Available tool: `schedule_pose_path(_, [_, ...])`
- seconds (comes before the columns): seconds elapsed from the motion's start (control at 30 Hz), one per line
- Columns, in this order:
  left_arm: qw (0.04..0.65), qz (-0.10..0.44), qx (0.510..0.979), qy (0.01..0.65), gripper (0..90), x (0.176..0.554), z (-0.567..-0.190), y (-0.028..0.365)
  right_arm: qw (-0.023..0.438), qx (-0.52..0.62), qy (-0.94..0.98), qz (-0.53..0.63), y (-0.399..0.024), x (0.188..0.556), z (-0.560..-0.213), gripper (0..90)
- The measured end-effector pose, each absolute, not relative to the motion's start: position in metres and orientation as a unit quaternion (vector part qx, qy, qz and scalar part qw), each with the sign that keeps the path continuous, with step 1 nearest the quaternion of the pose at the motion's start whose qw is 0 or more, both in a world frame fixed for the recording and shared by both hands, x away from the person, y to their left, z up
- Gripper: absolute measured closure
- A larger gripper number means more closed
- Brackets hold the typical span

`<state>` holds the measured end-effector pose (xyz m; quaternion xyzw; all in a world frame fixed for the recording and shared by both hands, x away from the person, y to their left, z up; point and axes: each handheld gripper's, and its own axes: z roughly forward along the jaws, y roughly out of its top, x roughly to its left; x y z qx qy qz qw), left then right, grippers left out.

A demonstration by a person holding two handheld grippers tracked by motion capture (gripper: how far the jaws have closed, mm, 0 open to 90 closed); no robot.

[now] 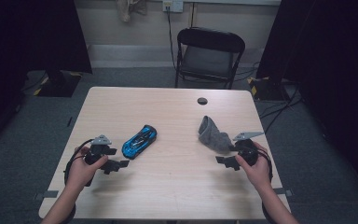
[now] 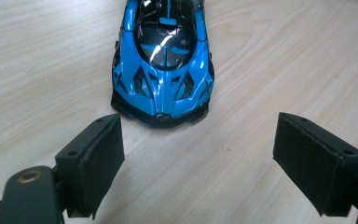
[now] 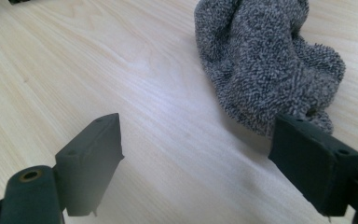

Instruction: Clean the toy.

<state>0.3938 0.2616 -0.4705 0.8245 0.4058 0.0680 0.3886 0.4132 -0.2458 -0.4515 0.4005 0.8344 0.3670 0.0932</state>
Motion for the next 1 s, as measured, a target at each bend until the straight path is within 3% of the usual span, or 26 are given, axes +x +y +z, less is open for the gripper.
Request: schedule_pose_path(1.0, [0.380, 0.061, 0.835, 0.393, 15.9, 0.369, -0.484, 0.266, 0.089, 0.398, 0.837, 0.365, -0.258, 0.389, -0.468, 16.4])
